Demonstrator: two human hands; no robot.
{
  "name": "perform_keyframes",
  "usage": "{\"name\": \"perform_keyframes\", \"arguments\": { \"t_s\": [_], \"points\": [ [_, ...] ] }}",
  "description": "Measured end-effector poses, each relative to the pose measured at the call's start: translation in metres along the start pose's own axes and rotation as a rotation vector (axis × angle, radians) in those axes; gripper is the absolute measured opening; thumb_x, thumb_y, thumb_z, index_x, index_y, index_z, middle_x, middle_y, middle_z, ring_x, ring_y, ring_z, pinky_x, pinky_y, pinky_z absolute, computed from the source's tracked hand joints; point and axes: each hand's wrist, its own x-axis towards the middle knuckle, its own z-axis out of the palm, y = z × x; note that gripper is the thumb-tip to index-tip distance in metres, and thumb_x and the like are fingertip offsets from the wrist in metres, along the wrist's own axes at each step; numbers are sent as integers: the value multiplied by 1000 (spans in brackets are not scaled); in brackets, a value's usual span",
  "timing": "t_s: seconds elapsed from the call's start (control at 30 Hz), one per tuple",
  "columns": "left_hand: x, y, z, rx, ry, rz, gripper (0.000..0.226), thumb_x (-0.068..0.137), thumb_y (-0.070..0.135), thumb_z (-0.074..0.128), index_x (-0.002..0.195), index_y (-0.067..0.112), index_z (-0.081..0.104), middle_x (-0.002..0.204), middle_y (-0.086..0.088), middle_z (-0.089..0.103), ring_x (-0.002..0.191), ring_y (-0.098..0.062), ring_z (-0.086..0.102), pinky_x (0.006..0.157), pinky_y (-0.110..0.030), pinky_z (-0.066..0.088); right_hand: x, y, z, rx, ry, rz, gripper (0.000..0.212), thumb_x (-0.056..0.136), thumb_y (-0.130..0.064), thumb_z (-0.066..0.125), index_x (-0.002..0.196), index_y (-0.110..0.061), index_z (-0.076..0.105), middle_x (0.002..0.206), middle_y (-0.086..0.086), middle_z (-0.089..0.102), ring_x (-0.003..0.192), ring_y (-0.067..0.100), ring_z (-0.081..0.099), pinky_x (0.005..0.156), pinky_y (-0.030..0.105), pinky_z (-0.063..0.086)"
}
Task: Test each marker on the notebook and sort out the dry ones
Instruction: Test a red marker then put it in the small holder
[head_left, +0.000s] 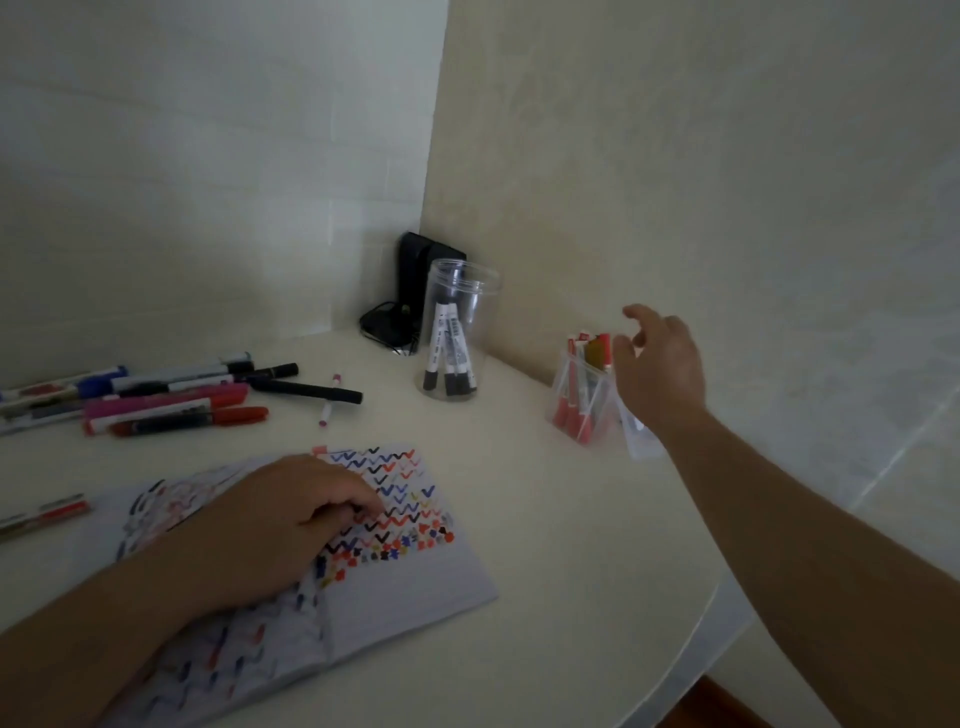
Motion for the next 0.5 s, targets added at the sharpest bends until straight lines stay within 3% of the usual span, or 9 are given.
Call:
{"name": "perform_keyframes", "arguments": {
  "t_s": [0.07, 0.17, 0.27, 0.33, 0.4, 0.5],
  "points": [
    [1, -2, -2, -10, 0, -20, 32, 103, 21, 57, 115, 49, 69, 112, 38, 58, 108, 21, 49, 96, -5, 36, -17, -30, 5, 89, 91, -121, 35, 94, -21, 60, 129, -26, 65, 110, 3, 60, 91, 17, 57, 84, 29, 44],
    [3, -10, -6, 1, 46, -33, 27, 101, 22, 62, 113, 43, 74, 110, 33, 59, 100, 20, 48, 98, -4, 33, -55, -91, 29, 225, -12, -367, 30, 89, -10, 66, 116, -22, 71, 97, -8, 58, 81, 2, 46, 78, 19, 38],
    [2, -19, -12, 78, 71, -81, 19, 99, 36, 61, 107, 47, 75, 102, 26, 58, 97, 4, 48, 94, -22, 42, -91, -153, 56, 322, -207, -518, 20, 92, -12, 68, 107, -22, 77, 91, -11, 60, 76, 1, 47, 73, 14, 37],
    [-2, -18, -16, 87, 34, -148, 20, 100, 37, 57, 107, 47, 73, 98, 20, 57, 89, 0, 48, 87, -25, 42, -108, -198, 69, 420, -391, -601, 17, 94, -17, 69, 107, -24, 79, 90, -15, 64, 78, -3, 53, 73, 9, 38],
    [-4, -15, -15, 59, -13, -172, 22, 104, 35, 50, 112, 45, 68, 114, 8, 67, 89, 0, 53, 85, -21, 40, -118, -244, 80, 465, -626, -667, 16, 96, -28, 70, 108, -31, 79, 90, -25, 62, 81, -12, 55, 75, 6, 39],
    [-10, -2, -20, 106, -17, -216, 37, 109, 40, 36, 139, 33, 57, 140, -2, 61, 113, -15, 59, 97, -24, 41, -125, -308, 93, 389, -957, -798, 22, 97, -40, 70, 116, -33, 77, 97, -30, 64, 84, -15, 57, 73, 1, 39]
  ]
}}
